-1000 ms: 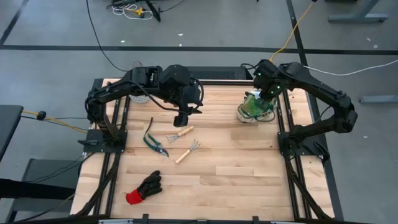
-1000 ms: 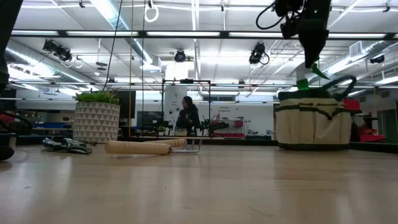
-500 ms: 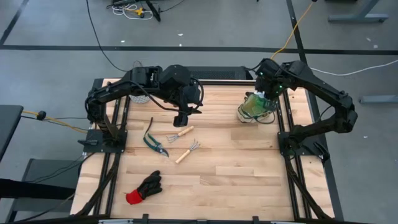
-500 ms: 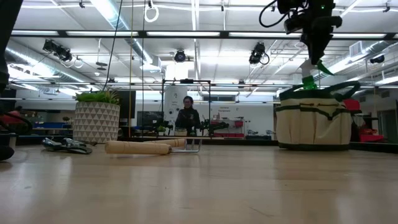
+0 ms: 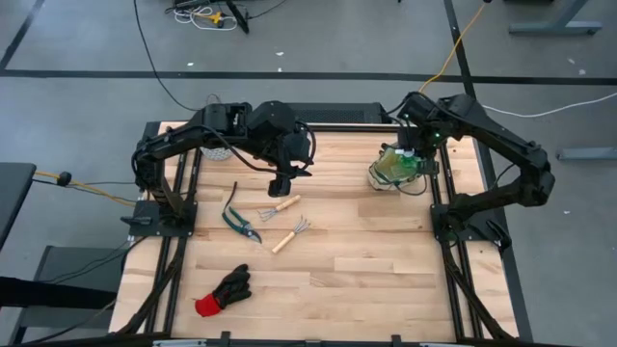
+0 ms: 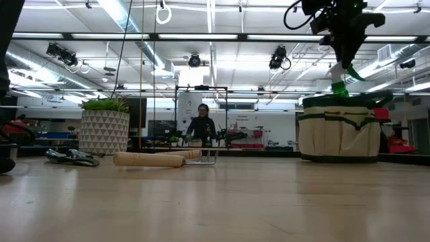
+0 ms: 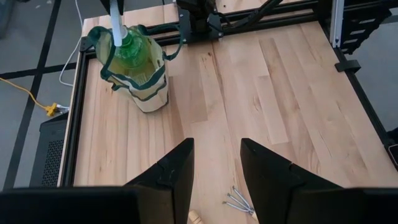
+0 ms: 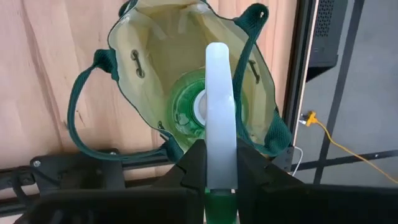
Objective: Pick & Place Garden tools in Gardening bag
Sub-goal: Put the green spray bottle into the brown gardening bag
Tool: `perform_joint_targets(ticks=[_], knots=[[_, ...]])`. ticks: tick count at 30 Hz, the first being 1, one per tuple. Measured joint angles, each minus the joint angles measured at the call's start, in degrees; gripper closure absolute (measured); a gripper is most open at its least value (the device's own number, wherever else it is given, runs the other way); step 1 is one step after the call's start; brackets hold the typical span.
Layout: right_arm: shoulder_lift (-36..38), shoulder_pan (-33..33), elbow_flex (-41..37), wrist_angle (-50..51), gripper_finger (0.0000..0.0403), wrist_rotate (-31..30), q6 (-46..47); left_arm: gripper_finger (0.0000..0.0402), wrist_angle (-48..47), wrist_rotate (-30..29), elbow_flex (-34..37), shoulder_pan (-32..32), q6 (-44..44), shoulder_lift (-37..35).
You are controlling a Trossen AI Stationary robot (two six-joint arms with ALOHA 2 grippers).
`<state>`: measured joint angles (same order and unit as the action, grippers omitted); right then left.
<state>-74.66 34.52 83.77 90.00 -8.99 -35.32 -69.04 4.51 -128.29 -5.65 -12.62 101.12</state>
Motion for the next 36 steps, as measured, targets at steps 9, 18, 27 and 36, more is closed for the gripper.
perform_joint_targets(ticks=[9,18,27,36], knots=[[0.2,0.0,0.0,-2.9,0.0358,2.8,0.2,0.0262,0.0,0.0,0.0,0.0,0.0,0.0],[0.2,0.0,0.0,-1.8,0.0358,2.0,-1.0,0.0262,-0.1,0.0,0.0,0.0,0.0,0.0],[2.7,0.1,0.0,-0.7,0.0358,1.9,-1.7,0.0262,-0.1,0.0,0.0,0.0,0.0,0.0],[7.8,1.9,-1.4,-2.1,0.0358,2.5,-1.4,0.0262,-0.1,0.0,0.0,0.0,0.0,0.0]])
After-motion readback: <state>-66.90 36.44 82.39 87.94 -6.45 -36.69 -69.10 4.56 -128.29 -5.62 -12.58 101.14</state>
